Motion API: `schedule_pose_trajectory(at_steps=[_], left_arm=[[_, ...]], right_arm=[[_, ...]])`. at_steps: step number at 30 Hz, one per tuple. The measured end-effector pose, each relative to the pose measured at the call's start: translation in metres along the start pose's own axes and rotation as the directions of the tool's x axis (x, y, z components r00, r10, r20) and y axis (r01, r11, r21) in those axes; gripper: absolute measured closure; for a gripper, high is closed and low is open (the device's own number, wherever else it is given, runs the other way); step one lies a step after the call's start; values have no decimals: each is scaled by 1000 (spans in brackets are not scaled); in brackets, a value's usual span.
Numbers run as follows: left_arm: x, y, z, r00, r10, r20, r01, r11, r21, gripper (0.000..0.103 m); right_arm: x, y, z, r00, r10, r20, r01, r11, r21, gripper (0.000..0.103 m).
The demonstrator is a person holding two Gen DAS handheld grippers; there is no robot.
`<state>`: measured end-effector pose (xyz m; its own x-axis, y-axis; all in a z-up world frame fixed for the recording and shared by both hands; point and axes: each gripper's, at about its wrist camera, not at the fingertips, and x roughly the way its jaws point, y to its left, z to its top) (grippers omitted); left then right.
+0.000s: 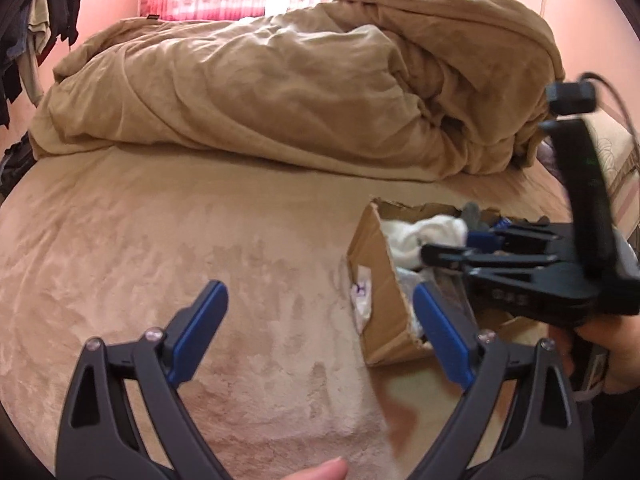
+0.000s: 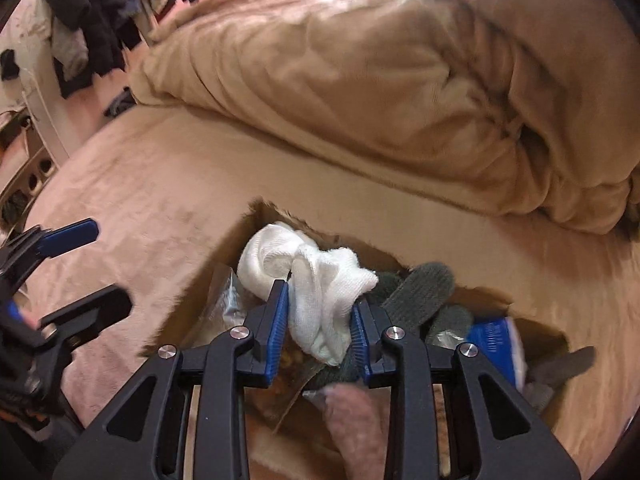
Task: Organize objects
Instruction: 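Lift the white socks with the right tool and drop them into the box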
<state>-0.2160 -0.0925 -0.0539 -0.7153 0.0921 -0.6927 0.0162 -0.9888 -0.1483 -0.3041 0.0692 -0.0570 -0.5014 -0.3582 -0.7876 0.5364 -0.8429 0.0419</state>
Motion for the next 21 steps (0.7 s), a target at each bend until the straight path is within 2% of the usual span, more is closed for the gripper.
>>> schedule_pose_trajectory(at_steps=[3,6,9,11,13,21], left_arm=[[3,-5,-3,1000,-10,-10,11,1000,6,8],[3,-7,-6,1000,-4,-18,4,1000,11,8],[1,-10,-6,1000,4,-12,-3,1000,22,8],[-5,-12,-5,1000,9,-4,-9,1000,24,8],[-14,-14,-5,1000,12,8,-12,1000,24,8],[-61,-29,-15,998,8,65,-8,1000,7,8]], right_arm=[[17,-2,-3,999,15,-47,-14,999,29,70],[18,0,-4,999,7,-46,-5,999,34,68],[12,-2,-6,999,19,-27,-18,998,52,58],[2,0,-7,1000,3,0,-3,999,38,41],[-13,1,-11,999,-7,33,6,999,34,33],[-77,0,-29,991,-62,123,55,997,58,27]])
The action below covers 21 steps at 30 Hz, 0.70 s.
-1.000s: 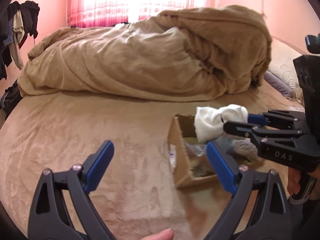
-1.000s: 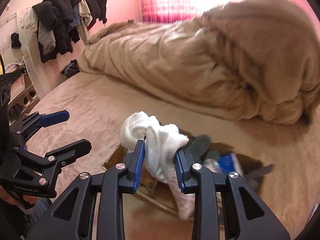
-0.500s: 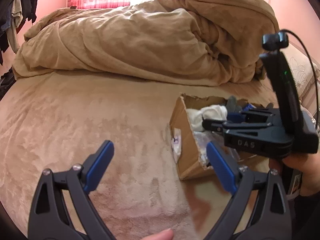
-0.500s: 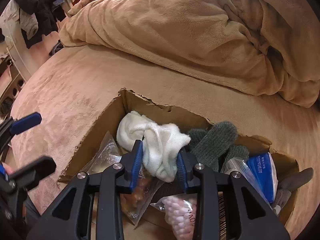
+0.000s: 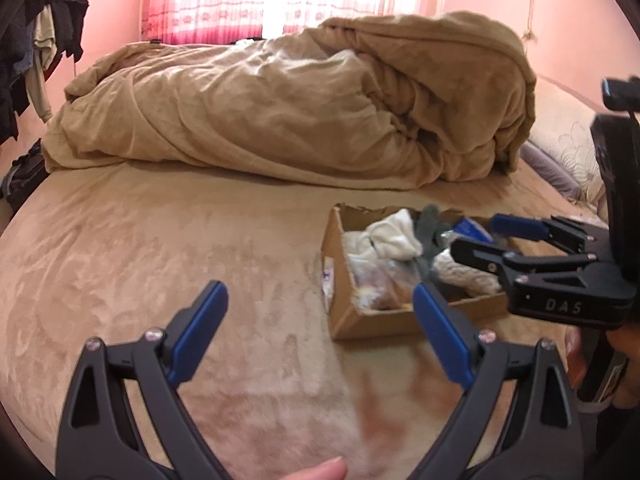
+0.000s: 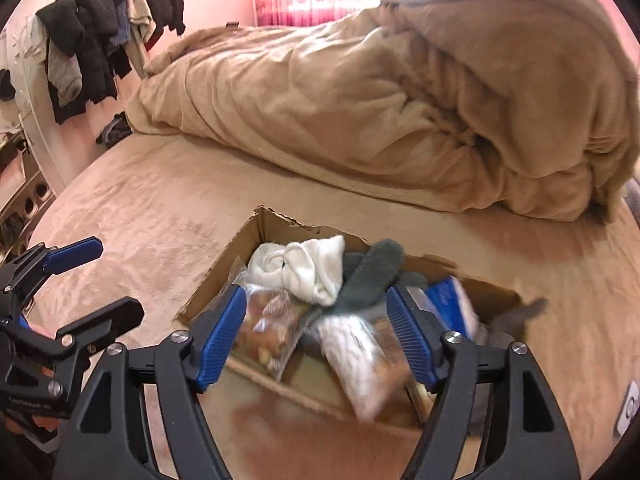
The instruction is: Organize objects
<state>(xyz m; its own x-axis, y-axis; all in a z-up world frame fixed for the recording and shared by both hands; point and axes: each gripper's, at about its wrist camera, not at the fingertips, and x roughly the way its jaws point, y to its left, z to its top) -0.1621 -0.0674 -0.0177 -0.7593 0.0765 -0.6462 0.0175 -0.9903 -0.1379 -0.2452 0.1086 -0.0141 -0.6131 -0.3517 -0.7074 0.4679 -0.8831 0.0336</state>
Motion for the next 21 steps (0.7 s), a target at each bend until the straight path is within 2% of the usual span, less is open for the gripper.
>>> schedule_pose_trajectory(at_steps=[8,12,21], left_arm=[[-47,-32,-20,999,-13,31,13,1000,-13,8],[-71,-51,-36,998,41,56,-41,999,2,8],[-107,-84,-75,997,62,47,-62,998,-7,8]], right_arm=[[-62,-13,-25,998,-28,57,26,999,44,27],[-93,-22,-43,995,-58,86,51,996,79,27],[-154,-32,-88,977,-138,160,119,985,124,27]])
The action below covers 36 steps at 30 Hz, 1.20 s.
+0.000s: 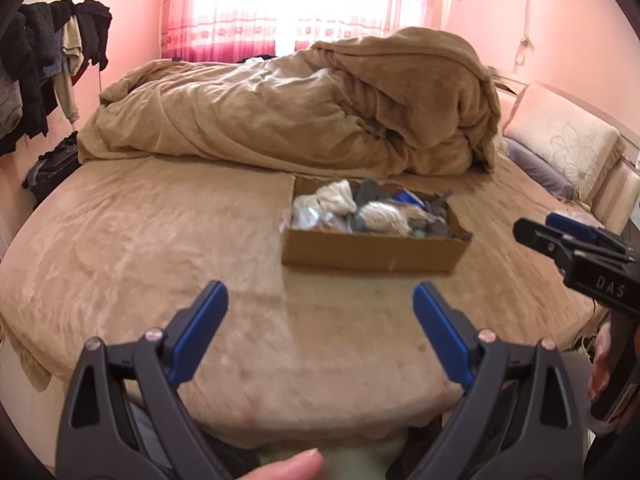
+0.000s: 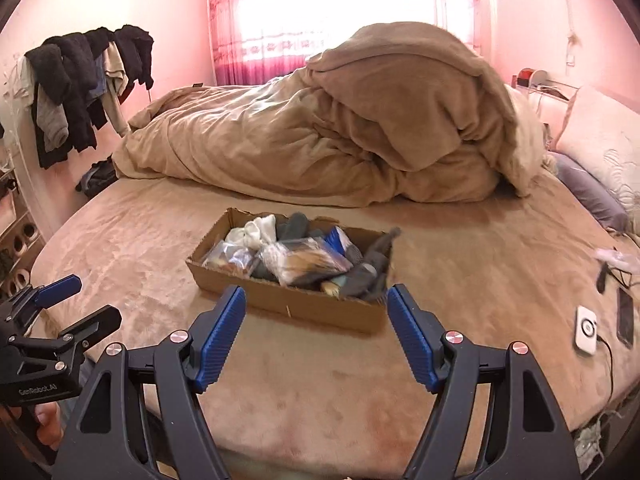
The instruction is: Organize objects
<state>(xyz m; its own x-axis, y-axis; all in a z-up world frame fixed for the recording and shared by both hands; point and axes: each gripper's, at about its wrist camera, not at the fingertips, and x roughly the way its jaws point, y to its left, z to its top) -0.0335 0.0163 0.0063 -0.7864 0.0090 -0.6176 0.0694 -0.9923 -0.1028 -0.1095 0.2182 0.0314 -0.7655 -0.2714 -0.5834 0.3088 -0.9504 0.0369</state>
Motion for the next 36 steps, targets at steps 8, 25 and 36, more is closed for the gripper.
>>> schedule_pose_trajectory(at_steps=[8,25,36], left_arm=[[-11,-23,-20,999,-25,-27,26,999,35,8],[-3,-21,-26,998,-43,-56,45,998,35,8],[-2,-21,-26,997,-53,-52,55,998,31,8]], right_arm=[[-28,-4,-41,999,14,-35,-14,1000,22,27],[-21,4,-63,996,31,-86,-29,999,22,27],[-18,4,-63,997,14,-71,-12,1000,19,27]])
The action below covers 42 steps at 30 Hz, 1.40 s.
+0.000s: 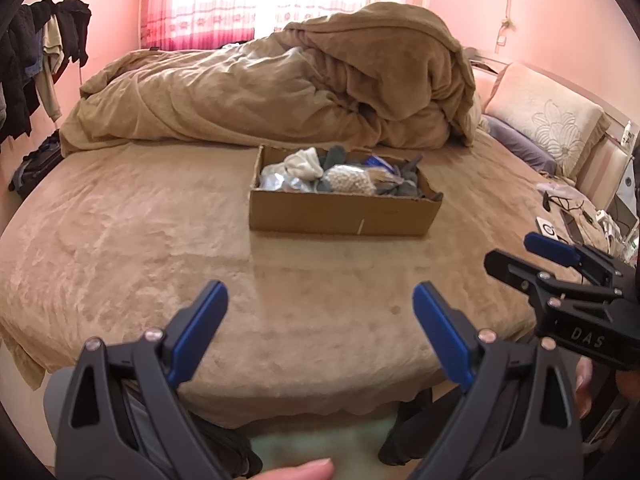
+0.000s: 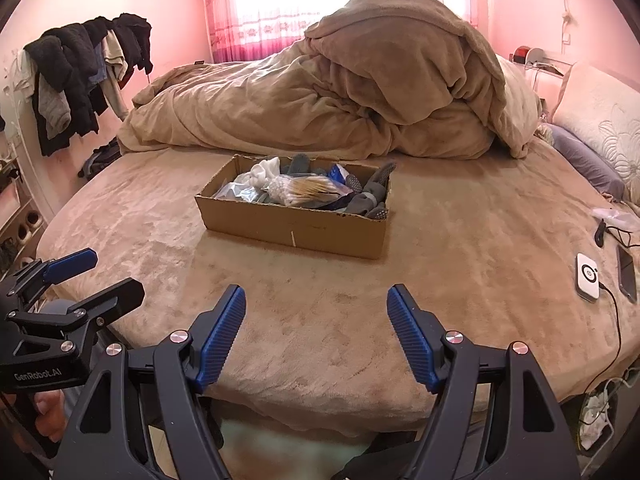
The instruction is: Organize objects
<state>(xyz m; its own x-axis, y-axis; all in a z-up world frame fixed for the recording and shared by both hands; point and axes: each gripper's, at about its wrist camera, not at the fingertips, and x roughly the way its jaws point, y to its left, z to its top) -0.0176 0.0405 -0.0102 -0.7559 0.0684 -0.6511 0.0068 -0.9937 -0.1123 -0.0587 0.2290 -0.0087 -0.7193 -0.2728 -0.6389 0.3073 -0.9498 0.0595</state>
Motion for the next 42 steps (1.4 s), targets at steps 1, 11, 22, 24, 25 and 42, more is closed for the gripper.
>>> schedule_pose_trajectory(at_steps=[1,11,22,24,25,42], left_arm=[[0,0,0,1000,2,0,-2,1000,1,8],[1,-1,0,1000,-4,-5,4,1000,-3,8],[2,-1,0,1000,-5,-8,5,1000,-10,8],[2,0,0,1000,-6,-8,6,1000,-11,8],[2,0,0,1000,-5,-8,5,1000,-12,8],[3,5,0,1000,-1,-7,1,1000,-25,8]], right_arm=[[0,0,0,1000,0,1,0,1000,1,27],[1,0,-1,1000,-17,4,17,1000,-7,27],[3,-3,-3,1000,-16,1,16,1000,1,27],[3,-4,-3,1000,-13,0,13,1000,2,27],[3,-4,-3,1000,-16,1,16,1000,2,27],[2,-7,-4,1000,-9,0,9,1000,15,27]])
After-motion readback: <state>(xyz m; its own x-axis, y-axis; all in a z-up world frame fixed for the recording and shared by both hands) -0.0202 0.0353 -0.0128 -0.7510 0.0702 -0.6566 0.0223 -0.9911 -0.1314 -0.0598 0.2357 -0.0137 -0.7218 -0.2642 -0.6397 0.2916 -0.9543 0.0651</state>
